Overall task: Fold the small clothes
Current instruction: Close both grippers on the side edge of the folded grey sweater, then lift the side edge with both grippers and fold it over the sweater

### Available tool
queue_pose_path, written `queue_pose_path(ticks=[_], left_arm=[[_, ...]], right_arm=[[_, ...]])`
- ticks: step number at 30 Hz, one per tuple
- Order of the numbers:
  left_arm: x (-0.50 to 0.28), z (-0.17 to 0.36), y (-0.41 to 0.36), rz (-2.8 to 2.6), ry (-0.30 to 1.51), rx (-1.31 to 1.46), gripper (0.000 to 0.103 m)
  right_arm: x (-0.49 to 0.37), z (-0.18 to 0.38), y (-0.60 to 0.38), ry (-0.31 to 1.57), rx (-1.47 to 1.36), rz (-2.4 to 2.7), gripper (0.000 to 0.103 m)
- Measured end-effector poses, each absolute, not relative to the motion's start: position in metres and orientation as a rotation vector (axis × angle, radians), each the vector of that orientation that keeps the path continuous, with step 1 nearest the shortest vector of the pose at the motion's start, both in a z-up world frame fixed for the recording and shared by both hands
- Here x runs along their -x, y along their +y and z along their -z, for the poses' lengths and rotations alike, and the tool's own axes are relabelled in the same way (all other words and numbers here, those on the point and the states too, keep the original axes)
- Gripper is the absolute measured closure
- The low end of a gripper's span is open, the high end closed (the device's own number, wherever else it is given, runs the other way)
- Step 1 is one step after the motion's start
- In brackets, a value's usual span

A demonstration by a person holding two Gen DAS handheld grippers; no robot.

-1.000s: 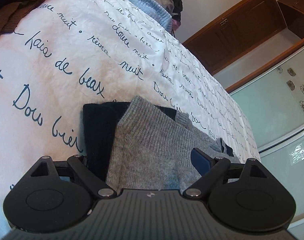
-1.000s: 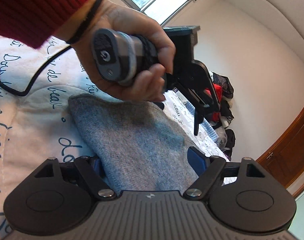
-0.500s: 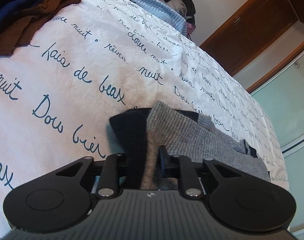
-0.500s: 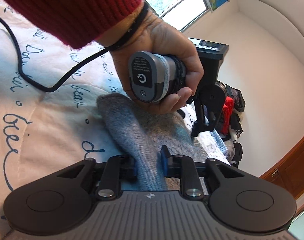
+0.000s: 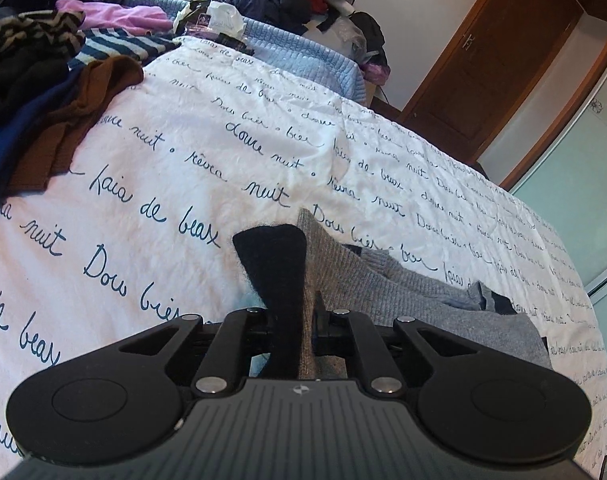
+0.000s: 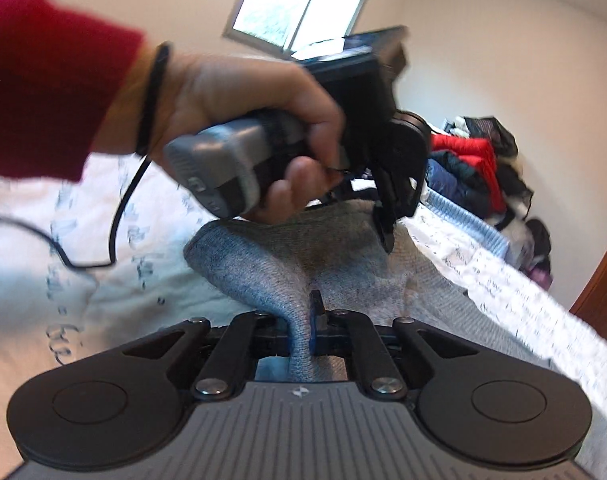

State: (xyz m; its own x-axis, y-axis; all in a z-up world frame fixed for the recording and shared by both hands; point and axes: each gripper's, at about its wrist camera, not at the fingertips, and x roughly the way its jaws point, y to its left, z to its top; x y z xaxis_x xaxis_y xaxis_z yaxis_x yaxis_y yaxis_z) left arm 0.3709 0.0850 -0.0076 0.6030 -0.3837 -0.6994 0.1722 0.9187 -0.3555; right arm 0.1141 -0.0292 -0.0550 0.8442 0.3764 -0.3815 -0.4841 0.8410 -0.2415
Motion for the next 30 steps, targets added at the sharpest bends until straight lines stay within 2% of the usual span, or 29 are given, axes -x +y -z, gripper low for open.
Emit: queue_pose_path(ticks=[10,30], left_arm=[[-0.352,-0.039,0.037,0.273,0.828,0.229,0.092],[-0.313,-0.086,-0.08,0.291,0.722,0.114,0.092]], right_arm=[[-0.111,0.023,-0.119,0.316,-0.093,-0.482,0.096],[-0.087,0.018,-0.221,0.258,-0.403,-0.419,0.096]])
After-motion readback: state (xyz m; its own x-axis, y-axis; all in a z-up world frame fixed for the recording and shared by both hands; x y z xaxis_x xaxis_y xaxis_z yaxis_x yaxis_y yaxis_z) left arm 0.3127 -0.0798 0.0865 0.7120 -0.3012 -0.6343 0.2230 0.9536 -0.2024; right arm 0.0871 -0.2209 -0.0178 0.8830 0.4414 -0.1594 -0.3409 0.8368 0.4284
